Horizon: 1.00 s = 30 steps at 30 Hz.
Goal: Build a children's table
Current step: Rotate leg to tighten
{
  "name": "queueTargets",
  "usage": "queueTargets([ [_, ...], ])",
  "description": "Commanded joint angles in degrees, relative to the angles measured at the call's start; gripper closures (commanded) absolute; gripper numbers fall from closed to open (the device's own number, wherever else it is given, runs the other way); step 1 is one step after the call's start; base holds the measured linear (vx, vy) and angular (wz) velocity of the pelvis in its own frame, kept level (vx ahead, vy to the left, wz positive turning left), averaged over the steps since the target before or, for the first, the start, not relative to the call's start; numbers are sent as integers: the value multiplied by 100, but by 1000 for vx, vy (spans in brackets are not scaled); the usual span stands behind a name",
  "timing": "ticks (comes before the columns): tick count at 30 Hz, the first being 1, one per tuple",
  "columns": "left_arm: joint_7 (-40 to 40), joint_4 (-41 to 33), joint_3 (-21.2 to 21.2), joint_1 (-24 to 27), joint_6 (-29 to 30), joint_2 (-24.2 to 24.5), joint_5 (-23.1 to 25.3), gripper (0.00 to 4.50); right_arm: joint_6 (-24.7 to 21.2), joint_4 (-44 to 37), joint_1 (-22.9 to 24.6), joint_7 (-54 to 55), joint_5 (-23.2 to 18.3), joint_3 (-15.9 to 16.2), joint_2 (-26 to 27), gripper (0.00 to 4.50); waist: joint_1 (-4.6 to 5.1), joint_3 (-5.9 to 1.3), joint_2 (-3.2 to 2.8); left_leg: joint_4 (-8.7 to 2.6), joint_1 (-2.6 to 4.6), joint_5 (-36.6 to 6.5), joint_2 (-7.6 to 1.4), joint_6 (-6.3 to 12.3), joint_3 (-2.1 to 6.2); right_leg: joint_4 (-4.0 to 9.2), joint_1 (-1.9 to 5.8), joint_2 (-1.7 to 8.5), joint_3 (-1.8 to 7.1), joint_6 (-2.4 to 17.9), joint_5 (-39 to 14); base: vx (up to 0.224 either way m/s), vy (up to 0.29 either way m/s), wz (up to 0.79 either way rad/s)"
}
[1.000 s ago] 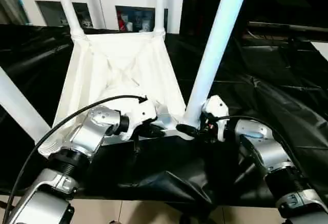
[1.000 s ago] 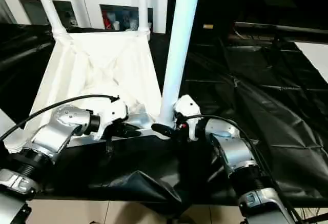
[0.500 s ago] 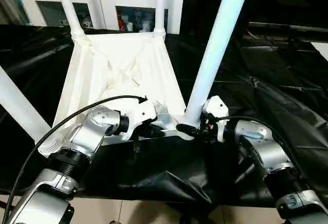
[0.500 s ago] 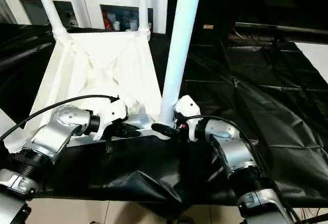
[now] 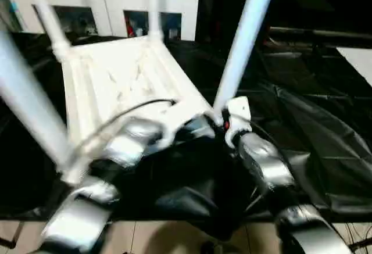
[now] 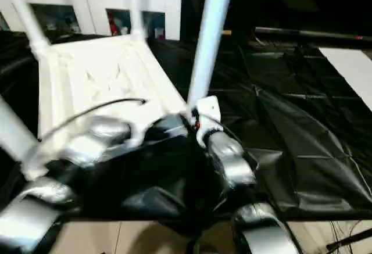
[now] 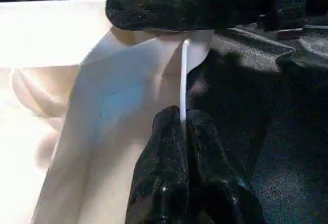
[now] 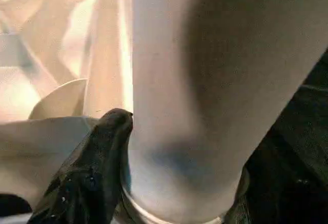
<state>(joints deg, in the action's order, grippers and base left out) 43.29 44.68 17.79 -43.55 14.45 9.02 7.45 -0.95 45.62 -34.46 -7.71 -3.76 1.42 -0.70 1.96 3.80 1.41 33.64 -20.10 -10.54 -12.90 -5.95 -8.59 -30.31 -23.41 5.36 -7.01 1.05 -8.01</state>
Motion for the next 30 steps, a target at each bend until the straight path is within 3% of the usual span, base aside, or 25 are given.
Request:
queueTargets([
  [1,-324,321,51,-39,19,-6,177,450,-99,168,27,-153,-142,-92,99,180,132,-253,-121,-470,161,-3270,5,225,35,603,242,138,-127,157,-3413,-15,62,-3],
  [2,-308,339,39,-43,8,-2,176,450,-55,151,26,-253,-190,-102,108,180,150,-255,-134,-538,158,-3487,-57,205,76,552,309,163,-117,268,-3037,-15,62,-3],
  [3,-278,342,32,-39,-8,17,172,450,2,92,45,-412,-250,-105,106,180,157,-257,-129,-550,157,-3536,-66,207,78,529,320,176,-100,332,-2895,-6,54,2],
  [5,-256,411,29,-63,-71,29,178,450,81,51,51,-596,-324,-127,123,180,183,-240,-87,-513,195,-3541,-4,204,38,554,267,217,-100,436,-3009,0,0,0],
  [6,-237,456,29,-78,-119,37,183,450,161,-3,67,-743,-375,-139,125,125,195,-249,-57,-466,201,-3399,47,227,19,606,259,264,-143,373,-3313,0,0,0],
  [9,168,298,63,16,-395,237,131,450,229,-508,222,-1382,-466,-60,-264,111,181,-270,-27,-459,115,-3028,55,283,23,603,299,330,-126,272,-3522,0,0,0],
  [10,231,268,67,31,-432,263,119,450,210,-562,236,-1462,-480,-51,-318,109,192,-270,-15,-482,39,-2928,58,295,39,575,343,329,-114,245,-3512,0,0,0],
  [11,385,222,85,57,-535,329,93,450,132,-676,263,-1699,-524,-41,-468,94,217,-277,-15,-495,9,-2877,48,286,51,551,346,338,-99,260,-3488,0,0,0],
  [14,832,-43,137,177,-678,542,14,450,-132,-981,361,-2509,-640,32,-940,71,225,-296,12,-472,-1,-2663,40,355,26,508,333,351,-39,420,-3348,0,0,0],
  [16,1261,-313,184,302,-835,706,-89,450,-265,-1210,476,-3217,-687,166,-1298,71,191,-309,13,-476,-31,-2457,21,436,5,456,342,356,18,582,-3090,0,0,0],
  [18,1261,-313,184,302,-835,706,-89,450,-265,-1210,476,-3217,-687,166,-1298,71,167,-320,22,-470,-31,-2261,15,477,-38,409,303,342,65,753,-2833,0,0,0],
  [19,1481,-475,198,374,-791,812,-144,450,-279,-1371,578,-3710,-682,284,-1555,71,141,-323,51,-453,-31,-2185,30,487,-62,381,295,318,82,831,-2797,0,0,0],
  [20,1955,-736,258,500,-826,966,-296,450,-352,-1586,711,-4260,-698,446,-1861,71,100,-324,75,-438,-19,-2092,18,505,-86,357,265,322,126,873,-2777,0,0,0],
  [21,2291,-909,301,586,-879,1072,-408,450,-425,-1744,803,-4625,-721,551,-2061,71,48,-338,68,-440,-8,-2040,9,539,-81,323,298,319,135,920,-2694,0,0,0],
  [22,2767,-1149,390,695,-899,1231,-545,450,-546,-1947,905,-5085,-777,699,-2295,71,-25,-345,73,-441,-29,-1827,-28,592,-106,254,288,322,213,988,-2444,0,0,0],
  [24,2900,-1218,433,722,-949,1293,-544,450,-627,-2023,934,-5268,-813,770,-2376,71,-82,-331,102,-420,-10,-1820,-4,609,-167,225,213,272,285,1030,-2479,27,-21,5],
  [26,3005,-1317,437,748,-942,1328,-564,450,-722,-2088,953,-5490,-811,895,-2462,71,-147,-374,144,-391,-25,-1585,-1,553,-196,140,226,256,341,1033,-2362,27,-22,5],
  [28,3046,-1395,409,763,-875,1327,-608,450,-728,-2079,940,-5575,-746,978,-2486,71,-176,-375,131,-386,3,-1473,-24,551,-209,117,200,263,370,1090,-2217,42,-24,6],
  [30,3042,-1434,389,769,-845,1322,-610,450,-685,-1977,872,-5482,-707,931,-2397,71,-230,-431,117,-364,-11,-925,-33,610,-224,-14,242,233,412,1351,-1347,63,-21,8],
])
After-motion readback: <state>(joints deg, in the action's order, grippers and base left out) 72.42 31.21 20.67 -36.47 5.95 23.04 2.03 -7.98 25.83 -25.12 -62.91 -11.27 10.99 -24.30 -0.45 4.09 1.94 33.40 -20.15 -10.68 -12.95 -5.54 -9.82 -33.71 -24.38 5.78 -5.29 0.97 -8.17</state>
